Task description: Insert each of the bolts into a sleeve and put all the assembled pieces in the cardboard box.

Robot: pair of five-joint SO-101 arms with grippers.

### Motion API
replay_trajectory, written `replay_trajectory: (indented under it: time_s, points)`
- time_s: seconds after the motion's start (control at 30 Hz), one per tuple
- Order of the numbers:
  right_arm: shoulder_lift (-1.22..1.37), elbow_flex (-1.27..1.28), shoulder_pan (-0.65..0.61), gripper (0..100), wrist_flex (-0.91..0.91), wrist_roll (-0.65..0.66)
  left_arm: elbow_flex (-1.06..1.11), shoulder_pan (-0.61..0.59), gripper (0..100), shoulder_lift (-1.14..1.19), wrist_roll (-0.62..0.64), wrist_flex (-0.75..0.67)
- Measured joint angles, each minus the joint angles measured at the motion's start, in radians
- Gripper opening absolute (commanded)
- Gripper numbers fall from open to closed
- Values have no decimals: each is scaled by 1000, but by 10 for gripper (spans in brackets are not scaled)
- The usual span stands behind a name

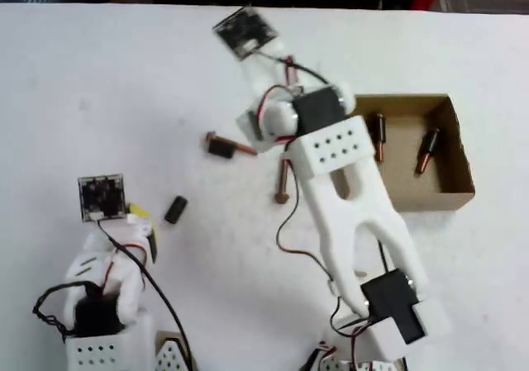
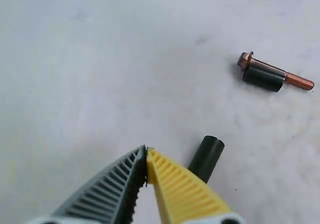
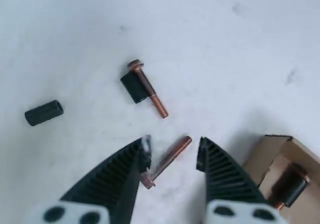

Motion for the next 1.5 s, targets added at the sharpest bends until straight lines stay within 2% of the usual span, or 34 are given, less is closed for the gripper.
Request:
replay_trajectory:
  time_s: [0.2,0.37,0.67,1.0,1.5]
  points:
    - [58,84,-81,140,-98,213,-18,-15,22,0,0,38]
    - [135,95,-81,141,-170,330,-18,-83,22,0,0,38]
    - [344,95,-137,141,-227,523,-18,-91,22,0,0,38]
    - [499,95,-143,139,-393,614,-18,-91,23,0,0,38]
    - [588,95,-107,137,-554,618,-18,-91,23,0,0,38]
